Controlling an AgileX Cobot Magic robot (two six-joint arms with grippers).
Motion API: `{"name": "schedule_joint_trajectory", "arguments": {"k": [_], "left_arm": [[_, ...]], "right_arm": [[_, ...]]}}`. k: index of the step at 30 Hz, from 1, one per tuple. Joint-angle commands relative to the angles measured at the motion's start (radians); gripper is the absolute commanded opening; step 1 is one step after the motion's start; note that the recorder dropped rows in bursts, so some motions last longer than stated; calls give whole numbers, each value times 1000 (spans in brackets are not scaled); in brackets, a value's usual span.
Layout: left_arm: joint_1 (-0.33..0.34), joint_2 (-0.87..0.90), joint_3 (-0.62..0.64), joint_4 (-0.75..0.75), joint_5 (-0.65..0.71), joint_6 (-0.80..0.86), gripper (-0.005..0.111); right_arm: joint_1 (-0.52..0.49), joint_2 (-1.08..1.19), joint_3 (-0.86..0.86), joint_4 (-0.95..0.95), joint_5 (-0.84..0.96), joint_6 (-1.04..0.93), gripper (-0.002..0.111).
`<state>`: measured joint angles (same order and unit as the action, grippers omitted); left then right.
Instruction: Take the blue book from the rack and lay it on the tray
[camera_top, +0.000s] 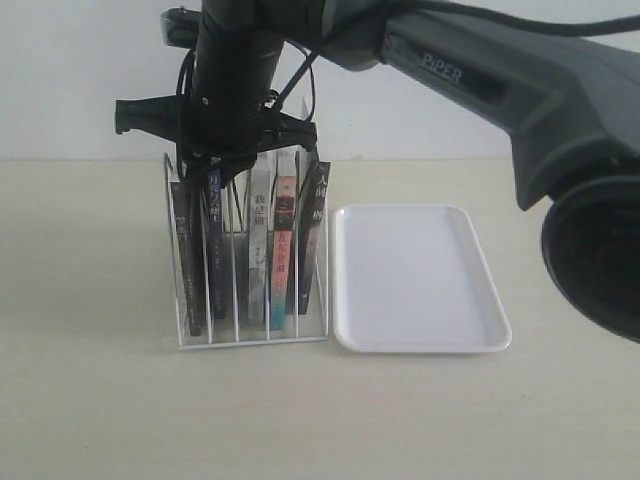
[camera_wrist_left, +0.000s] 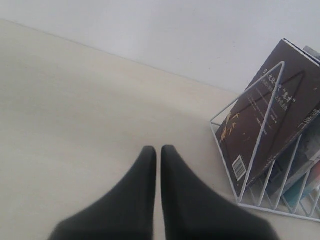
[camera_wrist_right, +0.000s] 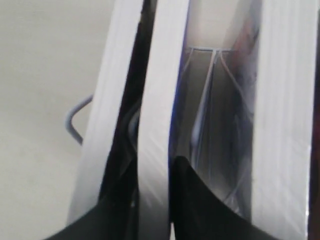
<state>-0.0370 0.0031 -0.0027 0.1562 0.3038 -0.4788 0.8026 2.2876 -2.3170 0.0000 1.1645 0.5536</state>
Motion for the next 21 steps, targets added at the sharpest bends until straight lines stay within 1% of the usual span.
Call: {"name": "schedule_joint_trajectory", "arguments": {"k": [1, 16, 18, 21], "left_arm": [[1, -3, 3, 0, -11, 2, 4], [1, -3, 3, 0, -11, 2, 4], [1, -3, 3, 0, -11, 2, 4], [1, -3, 3, 0, -11, 2, 4]], "right_arm": [[-3, -14, 1, 12, -14, -3, 12], [-3, -52, 1, 7, -35, -3, 12], [-3, -55, 1, 7, -38, -3, 11], [-3, -65, 1, 7, -42, -3, 7]]}}
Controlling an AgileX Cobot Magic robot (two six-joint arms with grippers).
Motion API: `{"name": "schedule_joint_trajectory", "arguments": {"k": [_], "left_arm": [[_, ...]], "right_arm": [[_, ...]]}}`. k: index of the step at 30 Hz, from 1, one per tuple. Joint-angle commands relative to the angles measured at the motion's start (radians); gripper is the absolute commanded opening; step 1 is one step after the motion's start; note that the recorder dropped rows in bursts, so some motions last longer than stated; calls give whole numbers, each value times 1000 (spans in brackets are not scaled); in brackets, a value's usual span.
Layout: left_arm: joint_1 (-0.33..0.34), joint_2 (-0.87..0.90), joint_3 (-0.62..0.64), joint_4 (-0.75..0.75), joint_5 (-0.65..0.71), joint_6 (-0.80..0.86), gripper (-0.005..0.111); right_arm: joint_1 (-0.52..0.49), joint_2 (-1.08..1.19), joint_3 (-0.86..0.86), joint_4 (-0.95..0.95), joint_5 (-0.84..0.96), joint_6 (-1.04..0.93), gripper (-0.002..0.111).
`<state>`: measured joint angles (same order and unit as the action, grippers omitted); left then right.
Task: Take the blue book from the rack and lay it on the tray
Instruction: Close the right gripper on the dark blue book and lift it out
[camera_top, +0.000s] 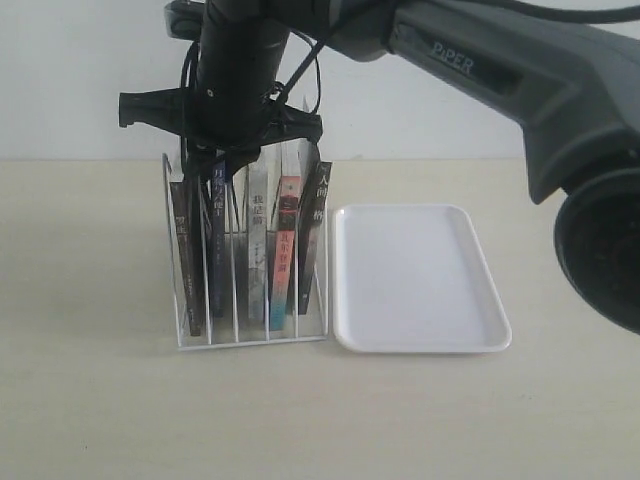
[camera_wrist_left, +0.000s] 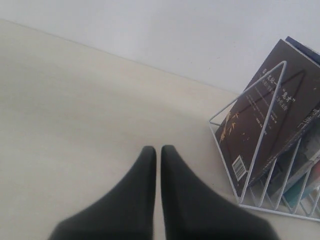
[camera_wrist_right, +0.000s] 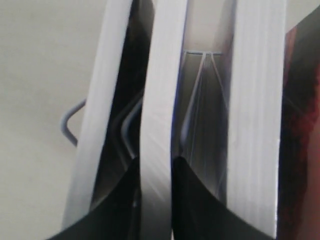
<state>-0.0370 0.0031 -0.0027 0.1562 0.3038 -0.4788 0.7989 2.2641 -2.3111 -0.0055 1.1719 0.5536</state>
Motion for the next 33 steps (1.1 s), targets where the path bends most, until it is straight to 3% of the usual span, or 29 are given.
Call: {"name": "schedule_joint_trajectory", "arguments": {"k": [1, 33], "left_arm": [[1, -3, 3, 0, -11, 2, 4], [1, -3, 3, 0, -11, 2, 4]], "right_arm": [[1, -47, -5, 12, -55, -5, 6], [2, -157, -5, 6, -110, -36, 5]]}}
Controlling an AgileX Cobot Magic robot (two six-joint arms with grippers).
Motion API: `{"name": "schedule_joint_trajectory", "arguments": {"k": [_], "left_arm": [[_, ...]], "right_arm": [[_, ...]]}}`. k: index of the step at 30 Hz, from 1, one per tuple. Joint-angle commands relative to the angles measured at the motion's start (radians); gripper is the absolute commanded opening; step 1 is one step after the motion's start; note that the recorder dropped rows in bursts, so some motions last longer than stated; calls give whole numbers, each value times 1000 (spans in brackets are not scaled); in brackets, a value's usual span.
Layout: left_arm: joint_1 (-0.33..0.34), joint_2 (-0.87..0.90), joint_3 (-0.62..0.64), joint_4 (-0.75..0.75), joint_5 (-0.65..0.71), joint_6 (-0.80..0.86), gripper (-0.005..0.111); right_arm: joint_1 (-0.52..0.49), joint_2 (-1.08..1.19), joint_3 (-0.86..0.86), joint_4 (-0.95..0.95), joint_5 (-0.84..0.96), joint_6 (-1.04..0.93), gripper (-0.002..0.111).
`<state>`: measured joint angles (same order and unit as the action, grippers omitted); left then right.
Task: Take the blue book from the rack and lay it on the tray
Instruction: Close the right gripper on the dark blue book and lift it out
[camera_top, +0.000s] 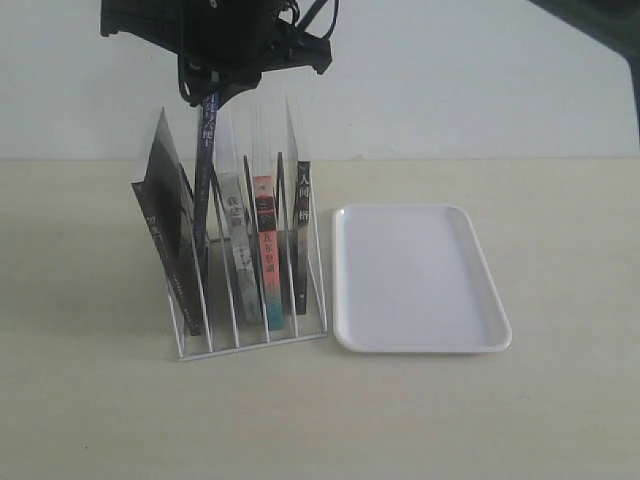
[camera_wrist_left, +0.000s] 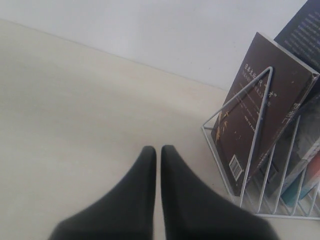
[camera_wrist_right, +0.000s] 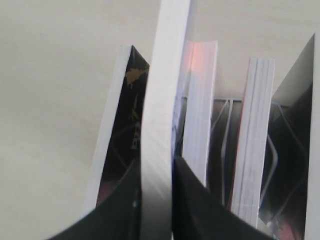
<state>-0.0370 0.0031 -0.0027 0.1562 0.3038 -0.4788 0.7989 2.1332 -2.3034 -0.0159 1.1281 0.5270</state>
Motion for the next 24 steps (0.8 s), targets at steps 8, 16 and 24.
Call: {"name": "schedule_joint_trajectory", "arguments": {"k": [8, 16, 24], "left_arm": [[1, -3, 3, 0, -11, 2, 4], [1, -3, 3, 0, -11, 2, 4], [1, -3, 3, 0, -11, 2, 4]], "right_arm": [[2, -84, -12, 0, -34, -31, 5], [2, -200, -12, -24, 13, -69, 5], [2, -308, -12, -87, 93, -126, 5]]}}
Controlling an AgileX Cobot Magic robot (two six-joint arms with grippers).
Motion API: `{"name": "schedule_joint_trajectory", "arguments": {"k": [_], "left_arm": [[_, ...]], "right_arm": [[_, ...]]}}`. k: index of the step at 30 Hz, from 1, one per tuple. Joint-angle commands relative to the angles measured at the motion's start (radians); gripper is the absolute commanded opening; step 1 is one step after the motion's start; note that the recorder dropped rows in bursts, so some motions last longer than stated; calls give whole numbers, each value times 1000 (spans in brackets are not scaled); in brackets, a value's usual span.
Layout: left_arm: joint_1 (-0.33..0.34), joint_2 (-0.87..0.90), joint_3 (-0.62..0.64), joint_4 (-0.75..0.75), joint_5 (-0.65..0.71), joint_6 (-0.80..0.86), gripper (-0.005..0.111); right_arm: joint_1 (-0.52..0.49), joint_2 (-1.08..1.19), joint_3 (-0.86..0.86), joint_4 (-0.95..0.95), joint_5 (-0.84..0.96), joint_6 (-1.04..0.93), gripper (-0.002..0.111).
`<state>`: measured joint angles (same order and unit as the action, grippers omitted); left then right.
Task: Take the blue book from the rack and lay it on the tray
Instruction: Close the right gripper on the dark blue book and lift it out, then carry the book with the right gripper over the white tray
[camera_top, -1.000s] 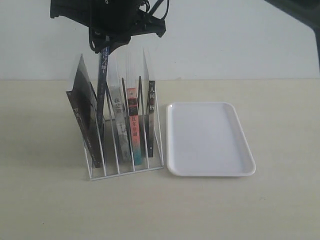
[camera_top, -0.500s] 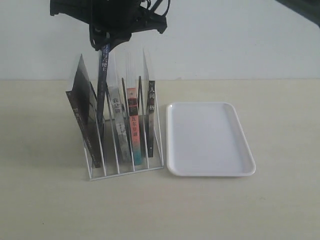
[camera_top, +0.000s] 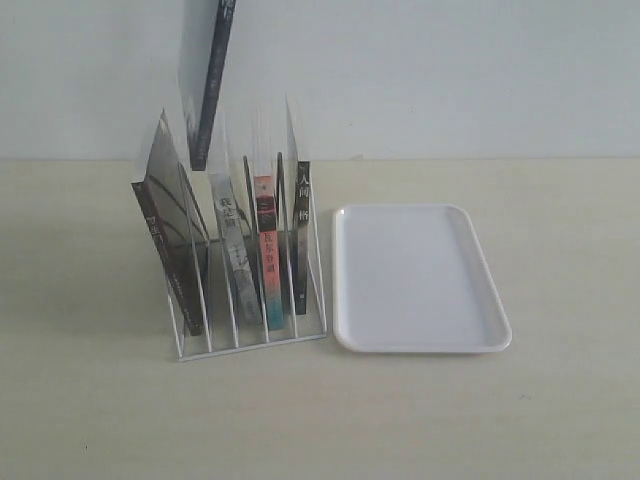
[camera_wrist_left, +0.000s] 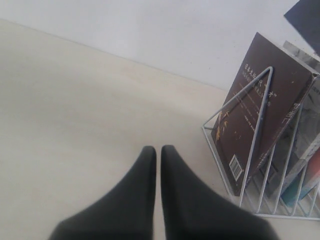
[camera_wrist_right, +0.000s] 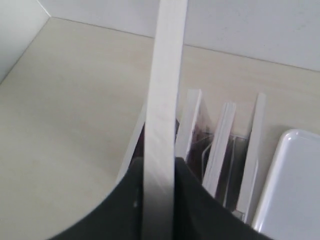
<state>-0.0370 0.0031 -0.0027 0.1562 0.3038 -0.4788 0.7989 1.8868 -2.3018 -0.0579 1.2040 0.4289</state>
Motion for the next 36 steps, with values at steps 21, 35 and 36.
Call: {"name": "schedule_joint_trajectory", "arguments": {"k": [21, 35, 36], "left_arm": [[1, -3, 3, 0, -11, 2, 4], [1, -3, 3, 0, -11, 2, 4], [1, -3, 3, 0, -11, 2, 4]], "right_arm": [[2, -213, -14, -164, 17, -151, 5], [2, -387, -14, -261, 17, -174, 5], [2, -394, -12, -269, 17, -175, 5]]}}
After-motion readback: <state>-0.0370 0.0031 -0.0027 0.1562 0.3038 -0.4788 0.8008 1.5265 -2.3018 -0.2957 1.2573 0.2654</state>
